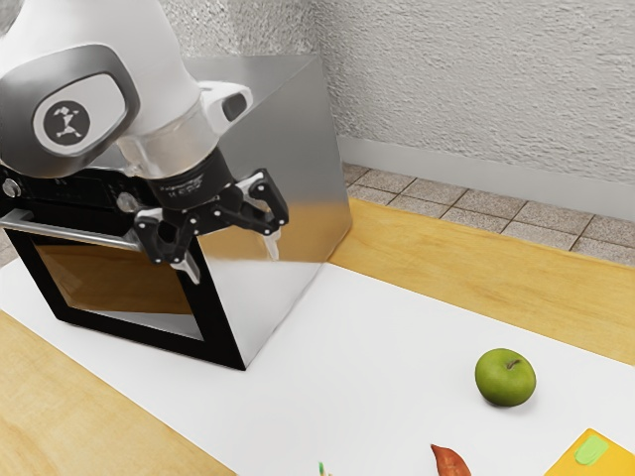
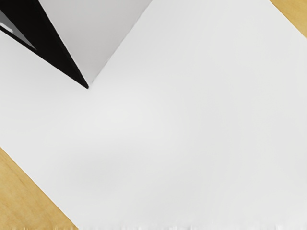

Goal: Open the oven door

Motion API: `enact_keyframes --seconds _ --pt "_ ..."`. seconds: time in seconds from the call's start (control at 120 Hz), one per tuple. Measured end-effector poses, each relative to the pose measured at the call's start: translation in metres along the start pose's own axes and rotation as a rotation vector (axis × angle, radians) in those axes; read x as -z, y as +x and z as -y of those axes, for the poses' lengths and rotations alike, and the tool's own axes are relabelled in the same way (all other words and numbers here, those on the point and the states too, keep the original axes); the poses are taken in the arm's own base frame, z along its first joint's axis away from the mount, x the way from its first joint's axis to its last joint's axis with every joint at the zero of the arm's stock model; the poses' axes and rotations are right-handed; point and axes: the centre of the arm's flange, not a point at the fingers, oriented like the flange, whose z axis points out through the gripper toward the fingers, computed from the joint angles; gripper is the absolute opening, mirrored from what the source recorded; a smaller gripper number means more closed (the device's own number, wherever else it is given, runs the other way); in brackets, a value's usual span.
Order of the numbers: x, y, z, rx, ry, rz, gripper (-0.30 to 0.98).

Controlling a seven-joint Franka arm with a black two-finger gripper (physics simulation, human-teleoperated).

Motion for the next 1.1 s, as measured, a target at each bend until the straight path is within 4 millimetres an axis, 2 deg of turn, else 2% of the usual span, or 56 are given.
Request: enact_keyframes --seconds 0.083,0.15,0.217,0.267,0.308,0.367,0.4,0.433,0.525,0.6,0.817,1.1 --pt "0.002 -0.009 -0.003 -0.028 -0.01 -0.007 0.69" --pt "0.024 -0.026 0.017 -0.037 -0.041 -0.041 0.69" --pt "0.05 -0.028 0.07 0.032 -0.072 -0.097 0.69" --pt "0.062 -0.012 0.14 0.155 -0.111 -0.119 0.68" --pt "0.064 0.008 0.195 0.266 -0.146 -0.123 0.68" --pt "0.062 0.03 0.256 0.427 -0.185 -0.123 0.68" --pt "0.059 0.037 0.282 0.506 -0.209 -0.12 0.68" --pt "0.053 0.041 0.296 0.557 -0.236 -0.111 0.68" --pt "0.031 0.05 0.305 0.622 -0.306 -0.115 0.68" --pt "0.03 0.056 0.315 0.684 -0.328 -0.167 0.68" --pt "0.029 0.072 0.313 0.749 -0.385 -0.228 0.68" --pt "0.012 0.091 0.324 0.789 -0.393 -0.238 0.68"
